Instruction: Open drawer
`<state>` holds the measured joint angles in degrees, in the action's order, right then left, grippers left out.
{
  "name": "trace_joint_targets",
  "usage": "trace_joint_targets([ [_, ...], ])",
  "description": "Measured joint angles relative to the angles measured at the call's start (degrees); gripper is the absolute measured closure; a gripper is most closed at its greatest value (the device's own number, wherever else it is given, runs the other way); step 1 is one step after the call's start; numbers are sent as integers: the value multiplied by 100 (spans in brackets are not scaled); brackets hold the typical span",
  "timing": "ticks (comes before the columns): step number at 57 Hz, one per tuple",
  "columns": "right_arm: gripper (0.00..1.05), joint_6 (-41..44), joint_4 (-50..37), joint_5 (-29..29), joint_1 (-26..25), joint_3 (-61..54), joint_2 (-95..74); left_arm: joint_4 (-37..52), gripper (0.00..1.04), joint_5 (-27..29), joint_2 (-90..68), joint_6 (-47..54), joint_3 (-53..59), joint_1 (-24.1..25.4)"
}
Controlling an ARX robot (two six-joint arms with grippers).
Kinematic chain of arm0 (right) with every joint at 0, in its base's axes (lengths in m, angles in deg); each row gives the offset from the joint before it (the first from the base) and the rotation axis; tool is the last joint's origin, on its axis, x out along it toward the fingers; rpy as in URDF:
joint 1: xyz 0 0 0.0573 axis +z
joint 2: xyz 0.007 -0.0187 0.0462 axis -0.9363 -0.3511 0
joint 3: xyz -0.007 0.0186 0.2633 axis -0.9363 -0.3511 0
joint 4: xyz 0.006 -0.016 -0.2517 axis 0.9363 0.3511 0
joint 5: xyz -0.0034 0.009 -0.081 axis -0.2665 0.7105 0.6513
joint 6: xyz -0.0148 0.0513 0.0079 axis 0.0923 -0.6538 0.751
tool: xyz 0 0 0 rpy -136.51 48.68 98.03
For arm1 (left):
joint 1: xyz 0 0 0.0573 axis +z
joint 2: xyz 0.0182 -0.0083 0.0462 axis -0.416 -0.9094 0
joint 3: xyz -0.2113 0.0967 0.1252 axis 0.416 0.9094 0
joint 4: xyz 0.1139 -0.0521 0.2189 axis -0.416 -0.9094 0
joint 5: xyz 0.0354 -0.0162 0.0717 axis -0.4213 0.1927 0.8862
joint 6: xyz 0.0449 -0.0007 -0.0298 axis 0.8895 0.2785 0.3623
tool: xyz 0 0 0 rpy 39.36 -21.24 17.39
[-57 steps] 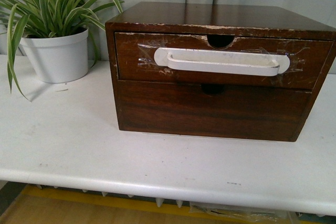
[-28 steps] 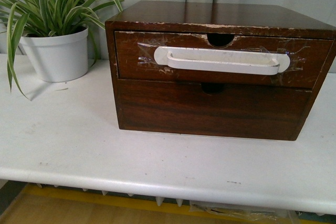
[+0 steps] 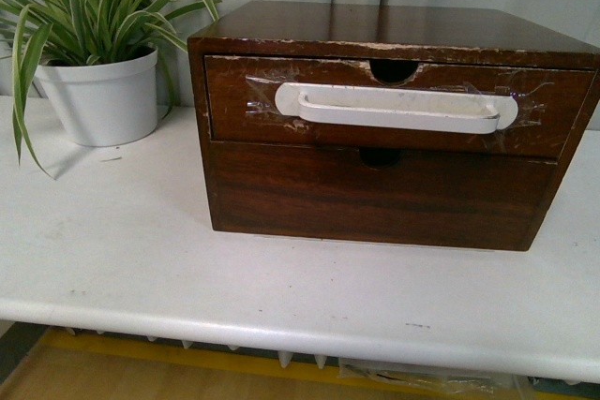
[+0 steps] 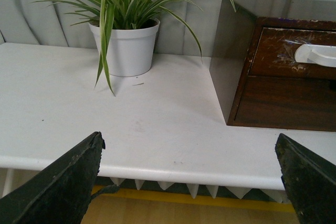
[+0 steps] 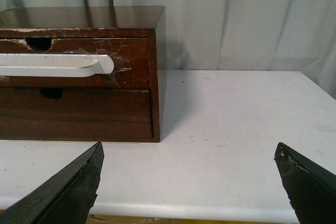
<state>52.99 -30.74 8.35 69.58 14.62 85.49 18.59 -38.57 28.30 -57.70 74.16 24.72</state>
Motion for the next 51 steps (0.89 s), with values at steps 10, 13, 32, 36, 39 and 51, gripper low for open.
trace_joint_targets([
  [10, 9, 0, 0, 0, 0, 0, 0, 0, 6, 0, 0, 2, 0, 0],
  [13, 9, -24, 81, 70, 15, 17, -44, 0, 6, 0, 0, 0, 0, 0],
  [32, 9, 1259, 1432, -894, 219, 1908, -2726, 225, 6, -251, -2811, 50, -1325, -1421],
  [36, 9, 1733, 1467, -1099, 203, 2275, -3244, 435, 6, -623, -3484, 533, -1617, -1464],
  [39, 9, 2020, 1497, -1233, 173, 2551, -3650, 481, 6, -887, -4044, 874, -1904, -1530],
  [51, 9, 3075, 1764, -1659, 114, 3523, -5038, -197, 6, -1687, -5980, 2345, -3289, -1869],
])
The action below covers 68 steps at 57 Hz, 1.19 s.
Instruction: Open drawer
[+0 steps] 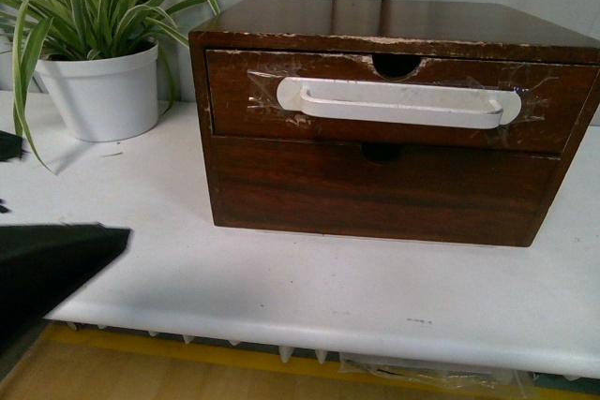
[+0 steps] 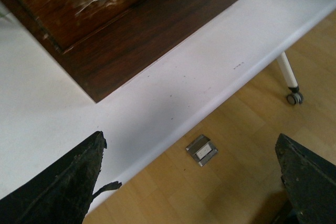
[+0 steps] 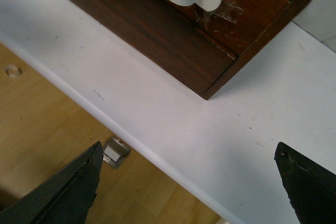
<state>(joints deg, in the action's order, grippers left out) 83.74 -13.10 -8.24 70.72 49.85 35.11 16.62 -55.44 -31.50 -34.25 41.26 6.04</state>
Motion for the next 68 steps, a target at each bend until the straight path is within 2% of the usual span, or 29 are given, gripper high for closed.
trace_joint_targets([
  [18, 9, 1152, 592, -39, 177, 1093, -1198, -1003, 6, -284, -1786, 1270, -2124, -669],
  [35, 9, 1652, 850, -214, 225, 1423, -1598, -1502, 6, 118, -3357, 2074, -3783, -811],
  [47, 9, 1663, 850, -302, 219, 1453, -1661, -1845, 6, 444, -3960, 2573, -4494, -866],
  [68, 9, 1655, 761, -422, 258, 1641, -1950, -2142, 6, 811, -4568, 3088, -5040, -883],
])
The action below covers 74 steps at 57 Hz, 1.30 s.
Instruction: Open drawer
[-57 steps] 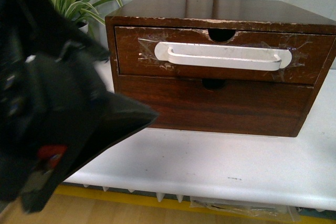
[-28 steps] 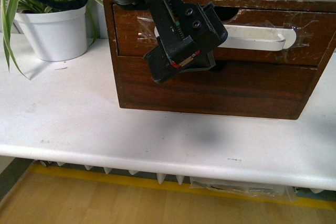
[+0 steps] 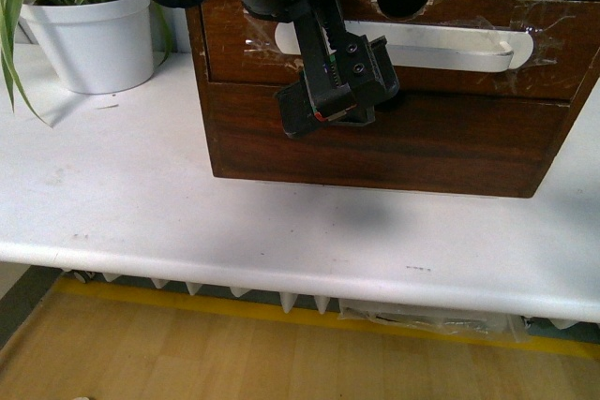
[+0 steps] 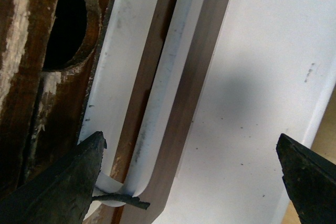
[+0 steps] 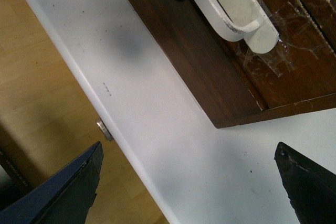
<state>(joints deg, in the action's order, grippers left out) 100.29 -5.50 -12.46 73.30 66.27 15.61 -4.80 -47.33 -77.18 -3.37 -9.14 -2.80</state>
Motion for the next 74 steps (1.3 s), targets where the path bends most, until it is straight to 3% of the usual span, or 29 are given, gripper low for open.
trace_joint_targets([
  [13, 9, 0, -109, 2, 129, 195, -326, -225, 6, 131, -127, 310, -101, 107],
  [33, 9, 4, -326, 63, 457, 660, -1043, -752, 6, -184, -140, 492, -271, 149],
  [74, 9, -321, -903, -37, 874, 1338, -2332, -925, 6, -269, -142, 424, -310, 26],
])
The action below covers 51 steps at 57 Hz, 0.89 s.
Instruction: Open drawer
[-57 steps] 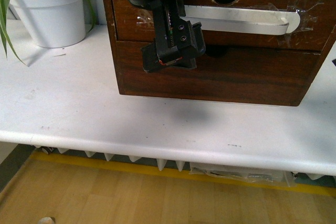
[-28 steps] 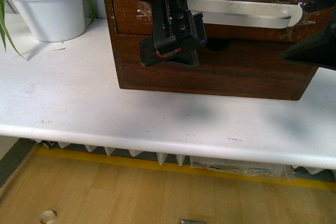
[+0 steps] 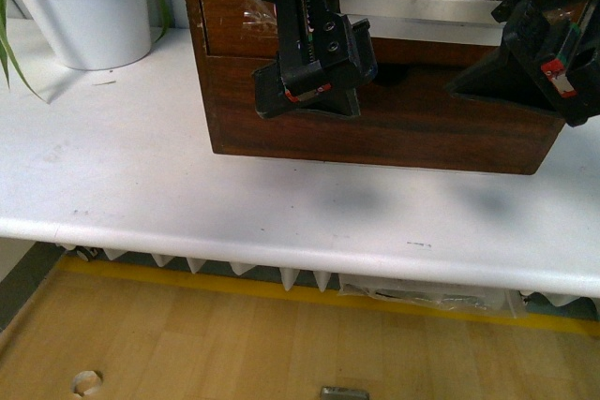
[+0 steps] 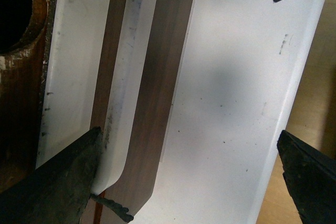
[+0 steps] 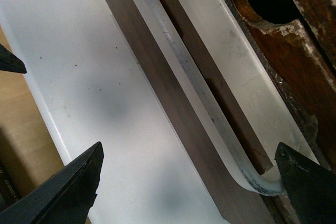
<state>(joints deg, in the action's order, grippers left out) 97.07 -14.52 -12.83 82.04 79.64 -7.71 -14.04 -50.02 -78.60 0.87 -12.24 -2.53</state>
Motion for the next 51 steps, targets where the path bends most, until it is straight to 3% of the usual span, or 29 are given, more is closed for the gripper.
trace_joint_targets([
  [24, 9, 201, 811, -339, 98, 52, 96, -706, 6, -219, 142, 404, -24, -2],
  [51, 9, 754, 1550, -428, 481, -686, 966, -1060, 6, -361, 1178, 918, 1143, -262],
])
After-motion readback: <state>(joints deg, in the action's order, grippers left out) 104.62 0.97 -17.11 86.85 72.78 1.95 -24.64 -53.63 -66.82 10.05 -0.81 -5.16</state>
